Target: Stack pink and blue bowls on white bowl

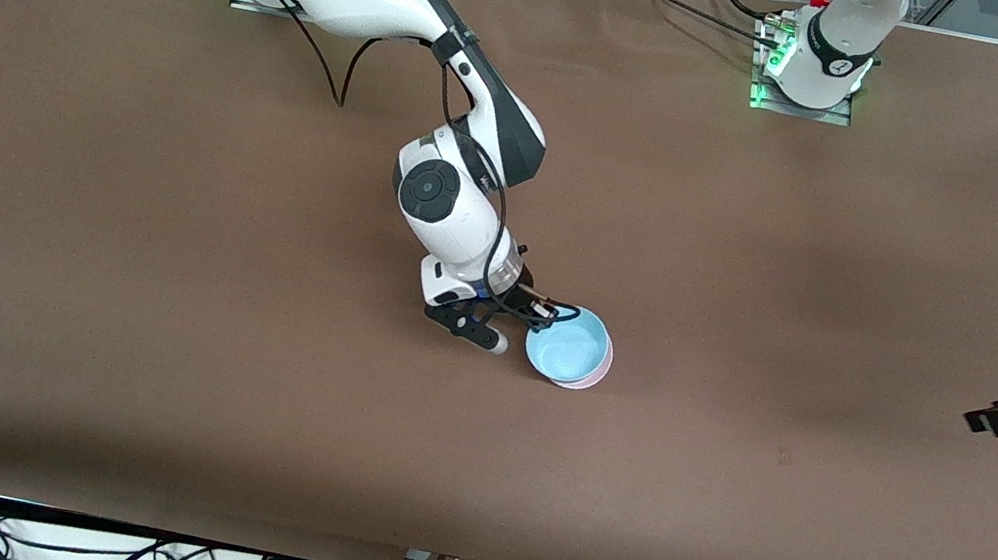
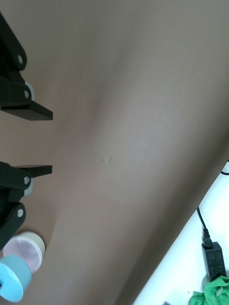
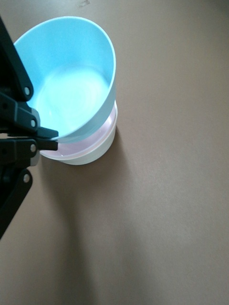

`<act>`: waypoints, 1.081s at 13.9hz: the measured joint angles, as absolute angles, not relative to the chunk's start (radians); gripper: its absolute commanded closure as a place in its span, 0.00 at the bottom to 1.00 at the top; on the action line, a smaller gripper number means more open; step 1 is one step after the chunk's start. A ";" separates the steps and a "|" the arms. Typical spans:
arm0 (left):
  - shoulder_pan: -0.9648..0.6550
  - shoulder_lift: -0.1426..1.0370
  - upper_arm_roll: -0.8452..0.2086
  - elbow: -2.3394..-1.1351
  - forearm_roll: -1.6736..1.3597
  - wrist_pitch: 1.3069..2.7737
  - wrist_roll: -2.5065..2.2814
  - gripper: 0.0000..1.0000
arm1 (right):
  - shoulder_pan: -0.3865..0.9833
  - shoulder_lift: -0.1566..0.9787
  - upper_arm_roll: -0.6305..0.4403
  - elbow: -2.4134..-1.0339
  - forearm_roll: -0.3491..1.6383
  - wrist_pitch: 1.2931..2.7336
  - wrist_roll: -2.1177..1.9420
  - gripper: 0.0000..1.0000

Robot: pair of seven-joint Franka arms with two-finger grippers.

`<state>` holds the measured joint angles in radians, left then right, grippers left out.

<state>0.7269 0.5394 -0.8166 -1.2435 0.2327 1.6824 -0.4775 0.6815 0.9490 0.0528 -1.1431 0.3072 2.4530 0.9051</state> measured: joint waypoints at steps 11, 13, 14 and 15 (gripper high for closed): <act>0.775 0.460 -0.827 -1.319 0.232 1.674 -0.367 0.42 | 0.694 0.977 0.053 -1.125 0.307 2.455 0.905 1.00; 0.775 0.440 -0.827 -1.319 0.232 1.677 -0.367 0.38 | 0.694 0.979 0.052 -1.125 0.307 2.455 0.905 1.00; 0.775 0.435 -0.827 -1.319 0.232 1.686 -0.367 0.37 | 0.694 0.979 0.052 -1.125 0.307 2.455 0.905 1.00; 0.776 0.434 -0.826 -1.319 0.232 1.694 -0.367 0.26 | 0.694 0.979 0.052 -1.125 0.307 2.456 0.905 1.00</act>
